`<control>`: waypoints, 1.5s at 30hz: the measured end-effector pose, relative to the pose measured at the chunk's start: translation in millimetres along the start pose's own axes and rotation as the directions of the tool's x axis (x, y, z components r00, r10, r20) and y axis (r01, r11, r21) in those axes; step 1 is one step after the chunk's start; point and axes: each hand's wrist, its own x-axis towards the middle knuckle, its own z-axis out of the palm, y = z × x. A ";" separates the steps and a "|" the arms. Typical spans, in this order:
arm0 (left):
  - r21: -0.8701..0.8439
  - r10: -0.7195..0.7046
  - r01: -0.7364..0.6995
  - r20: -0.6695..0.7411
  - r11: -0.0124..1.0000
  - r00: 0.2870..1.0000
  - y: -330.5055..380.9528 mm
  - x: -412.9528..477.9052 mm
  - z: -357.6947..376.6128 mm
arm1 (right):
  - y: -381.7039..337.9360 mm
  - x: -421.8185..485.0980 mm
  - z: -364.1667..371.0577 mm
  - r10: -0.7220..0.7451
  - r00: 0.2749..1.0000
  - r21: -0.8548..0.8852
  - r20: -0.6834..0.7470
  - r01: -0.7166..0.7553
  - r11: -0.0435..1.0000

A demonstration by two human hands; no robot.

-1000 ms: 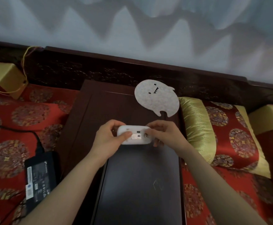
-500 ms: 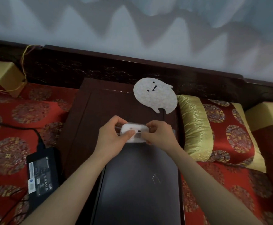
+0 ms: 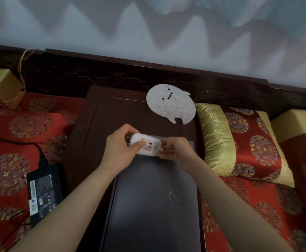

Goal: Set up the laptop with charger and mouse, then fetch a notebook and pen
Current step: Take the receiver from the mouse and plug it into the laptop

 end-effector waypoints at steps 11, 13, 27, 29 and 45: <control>-0.037 -0.099 0.099 -0.003 0.994 0.995 2.0 25.2 -3.0 | -3.0 18.2 -14.8 -0.194 0.972 -0.026 0.134 0.199 0.980; -0.016 -0.121 0.121 -0.009 0.993 0.993 4.1 32.9 3.7 | -2.6 24.5 -13.4 -0.404 0.915 -0.286 -0.001 0.387 0.877; -0.092 0.040 -0.044 -0.051 0.995 0.998 -5.7 87.1 9.0 | -45.6 70.9 -32.7 0.010 0.983 0.304 0.183 -0.066 0.950; -0.038 0.275 -0.277 -0.042 0.960 0.960 -4.1 91.2 9.3 | -56.0 76.2 -33.5 0.043 0.988 0.092 0.150 -0.058 0.994; 0.399 0.209 -0.246 0.135 0.883 0.969 -36.6 104.3 19.0 | -107.1 152.4 -44.6 -0.053 0.923 -0.218 -0.380 -0.034 0.975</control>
